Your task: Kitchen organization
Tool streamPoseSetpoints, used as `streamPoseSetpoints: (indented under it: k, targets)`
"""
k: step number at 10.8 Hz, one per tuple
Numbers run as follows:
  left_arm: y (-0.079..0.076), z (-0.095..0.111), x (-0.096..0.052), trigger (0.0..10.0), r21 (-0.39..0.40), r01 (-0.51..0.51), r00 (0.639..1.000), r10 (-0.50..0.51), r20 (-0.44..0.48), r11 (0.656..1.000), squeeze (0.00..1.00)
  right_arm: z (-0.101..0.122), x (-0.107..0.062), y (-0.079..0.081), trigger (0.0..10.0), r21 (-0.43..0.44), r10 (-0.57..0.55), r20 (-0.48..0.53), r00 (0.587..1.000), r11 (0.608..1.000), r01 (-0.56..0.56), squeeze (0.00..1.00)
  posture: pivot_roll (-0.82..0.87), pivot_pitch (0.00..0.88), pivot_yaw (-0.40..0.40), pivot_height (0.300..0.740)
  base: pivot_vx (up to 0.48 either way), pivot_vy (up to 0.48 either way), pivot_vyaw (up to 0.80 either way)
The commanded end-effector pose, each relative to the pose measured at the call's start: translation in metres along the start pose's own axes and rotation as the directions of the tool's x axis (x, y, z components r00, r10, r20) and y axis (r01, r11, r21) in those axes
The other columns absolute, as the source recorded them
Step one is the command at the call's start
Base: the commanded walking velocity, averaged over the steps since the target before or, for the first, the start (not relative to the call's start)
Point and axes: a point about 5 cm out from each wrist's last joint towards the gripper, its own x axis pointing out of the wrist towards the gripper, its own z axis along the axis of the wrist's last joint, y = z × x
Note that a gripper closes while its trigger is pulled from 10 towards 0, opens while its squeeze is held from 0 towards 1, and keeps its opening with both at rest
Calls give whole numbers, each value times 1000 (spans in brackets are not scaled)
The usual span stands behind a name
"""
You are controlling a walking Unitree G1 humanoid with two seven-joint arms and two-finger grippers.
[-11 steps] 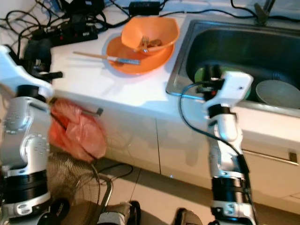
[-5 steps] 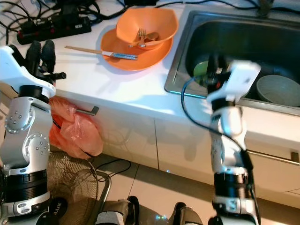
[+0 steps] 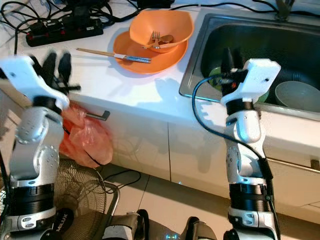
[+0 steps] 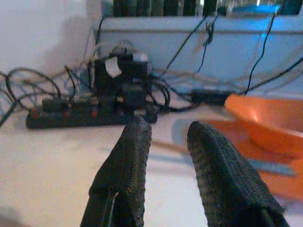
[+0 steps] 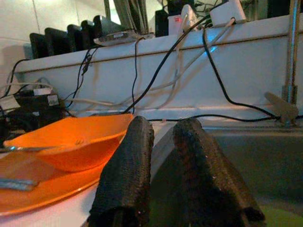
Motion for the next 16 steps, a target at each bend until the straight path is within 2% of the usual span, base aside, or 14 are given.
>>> streamPoseSetpoints:
  k: [1,3,5,13,15,16]
  targets:
    - [2,-1,-1,10000,6,9,1000,-9,-8,1000,0,-5,-3,3,10000,-7,14,-29,999,1000,-14,0,128,154,89,740,0,0,0]
    - [-2,-2,-1,10000,2,11,1000,-11,-18,1000,0,-9,-4,4,10000,1,7,-47,999,1000,-7,0,133,169,87,740,0,0,0]
    - [1,-2,0,10000,3,-4,1000,4,-13,1000,0,-13,-4,3,10000,14,-6,-77,997,1000,7,0,139,178,88,740,0,0,-400]
    - [3,2,-1,10000,-5,-35,999,35,4,999,0,-12,-4,5,10000,-4,6,-65,998,1000,-7,0,145,187,87,740,0,0,-165]
    - [3,2,-1,10000,-7,-37,999,37,6,999,0,-13,-4,6,10000,9,6,-69,998,1000,-5,0,144,186,87,740,0,0,0]
    - [3,2,0,10000,-7,-40,999,41,8,999,0,-14,-4,6,10000,18,9,-83,996,1000,-7,0,146,185,86,740,0,0,-800]
